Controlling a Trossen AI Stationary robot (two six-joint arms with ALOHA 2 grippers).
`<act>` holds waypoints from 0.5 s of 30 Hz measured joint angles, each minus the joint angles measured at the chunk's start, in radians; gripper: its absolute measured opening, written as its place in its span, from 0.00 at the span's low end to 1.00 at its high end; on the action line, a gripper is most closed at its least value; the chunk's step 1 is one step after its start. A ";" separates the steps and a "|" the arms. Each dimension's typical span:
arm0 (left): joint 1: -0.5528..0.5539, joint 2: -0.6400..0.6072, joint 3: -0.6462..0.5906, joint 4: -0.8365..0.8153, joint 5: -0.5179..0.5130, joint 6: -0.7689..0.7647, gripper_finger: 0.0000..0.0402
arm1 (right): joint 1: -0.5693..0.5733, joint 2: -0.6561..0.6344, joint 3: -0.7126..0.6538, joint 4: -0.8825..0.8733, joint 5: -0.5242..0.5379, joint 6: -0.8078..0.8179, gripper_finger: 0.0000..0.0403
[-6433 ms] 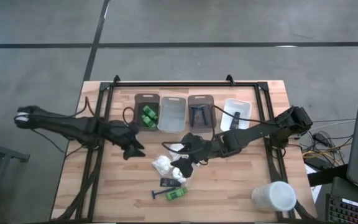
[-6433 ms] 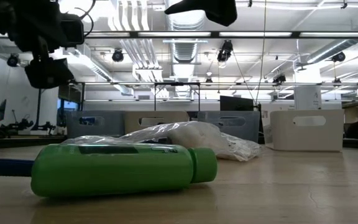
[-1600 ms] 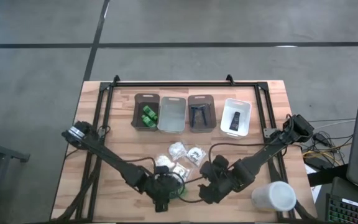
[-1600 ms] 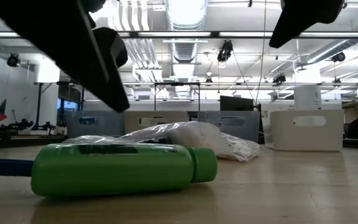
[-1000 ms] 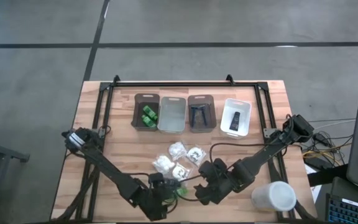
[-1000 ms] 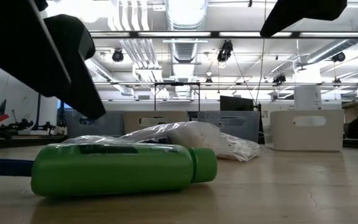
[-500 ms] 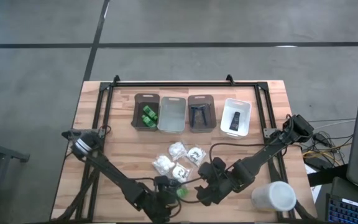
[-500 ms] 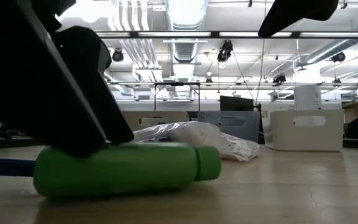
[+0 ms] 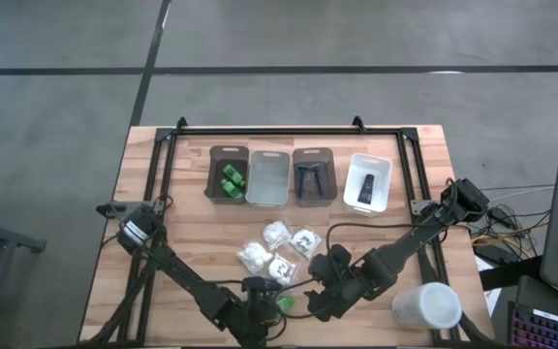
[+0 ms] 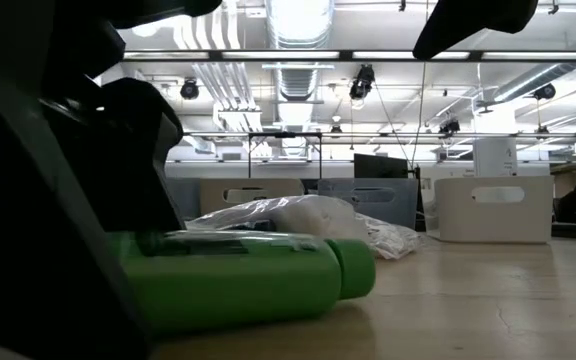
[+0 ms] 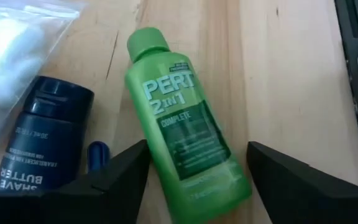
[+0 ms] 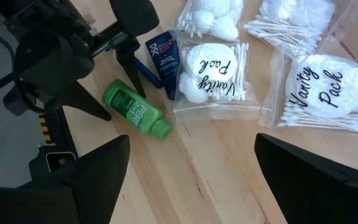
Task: Pick & Place Travel size toiletries
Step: Put the green shampoo into the left black bin
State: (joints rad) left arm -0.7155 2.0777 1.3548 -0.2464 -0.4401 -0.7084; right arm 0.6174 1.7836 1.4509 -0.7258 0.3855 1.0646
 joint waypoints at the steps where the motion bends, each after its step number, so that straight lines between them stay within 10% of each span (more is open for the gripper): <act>1: 0.001 0.000 0.000 -0.002 -0.002 0.000 0.65 | 0.000 0.000 0.000 0.000 0.000 0.000 0.83; 15: 0.022 -0.008 -0.009 -0.017 0.019 0.005 0.44 | 0.012 -0.018 0.000 0.009 0.003 -0.018 0.75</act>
State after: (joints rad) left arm -0.6931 2.0699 1.3460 -0.2634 -0.4216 -0.7035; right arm 0.6293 1.7656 1.4509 -0.7168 0.3880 1.0468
